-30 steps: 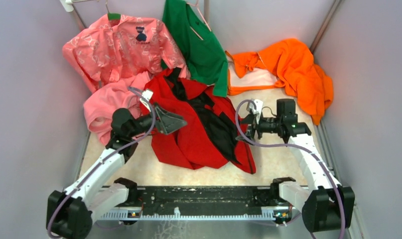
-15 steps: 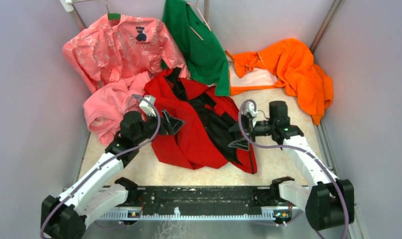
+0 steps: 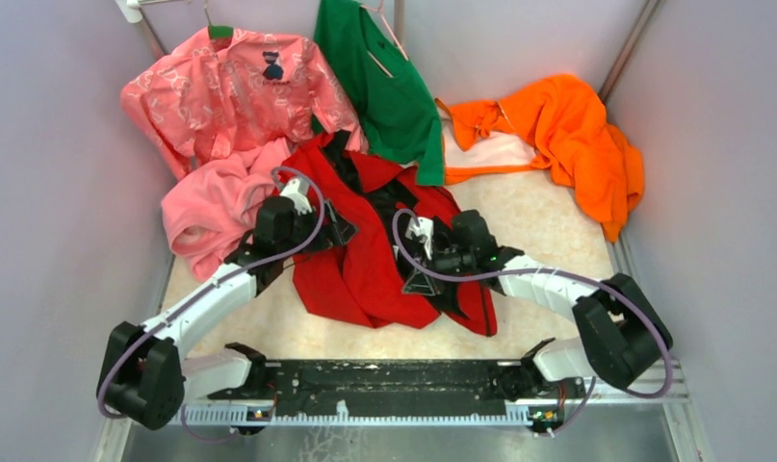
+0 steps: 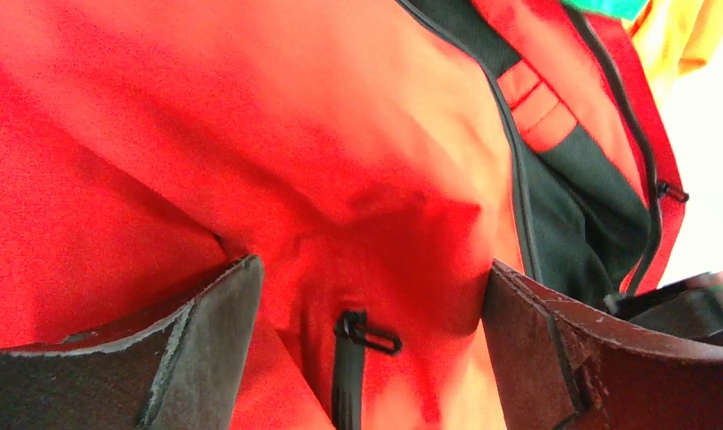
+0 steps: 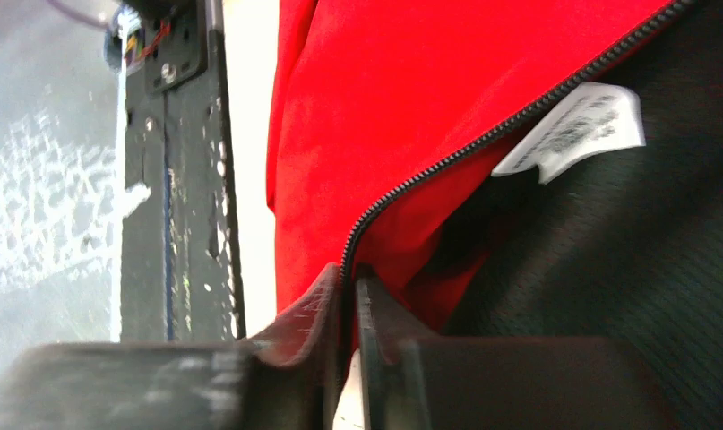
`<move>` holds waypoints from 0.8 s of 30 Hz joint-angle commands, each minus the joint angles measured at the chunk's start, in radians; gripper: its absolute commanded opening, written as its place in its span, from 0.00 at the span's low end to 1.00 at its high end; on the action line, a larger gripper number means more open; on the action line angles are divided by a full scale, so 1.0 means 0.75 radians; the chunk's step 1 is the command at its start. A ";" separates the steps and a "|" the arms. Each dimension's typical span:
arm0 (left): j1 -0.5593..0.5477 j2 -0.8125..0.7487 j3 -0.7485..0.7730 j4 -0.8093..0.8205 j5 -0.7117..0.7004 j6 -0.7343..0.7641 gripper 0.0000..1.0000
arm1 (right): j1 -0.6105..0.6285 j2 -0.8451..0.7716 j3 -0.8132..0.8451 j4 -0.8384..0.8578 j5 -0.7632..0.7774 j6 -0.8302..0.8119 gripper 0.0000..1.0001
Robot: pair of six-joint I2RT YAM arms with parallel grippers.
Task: Zip up the jacket
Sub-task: Flatten out the jacket at the center of the board.
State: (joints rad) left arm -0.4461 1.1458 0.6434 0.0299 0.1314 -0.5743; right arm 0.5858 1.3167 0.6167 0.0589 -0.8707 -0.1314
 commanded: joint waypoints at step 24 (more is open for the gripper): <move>0.375 -0.164 0.098 -0.269 0.385 0.291 0.41 | 0.069 0.055 0.427 -0.875 -0.317 -0.779 0.70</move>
State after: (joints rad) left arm -0.1699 1.1110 0.6273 -0.0788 0.4896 -0.4686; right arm 0.7795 1.4998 0.8349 -0.3420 -0.9665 -0.4183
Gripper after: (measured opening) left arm 0.332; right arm 0.649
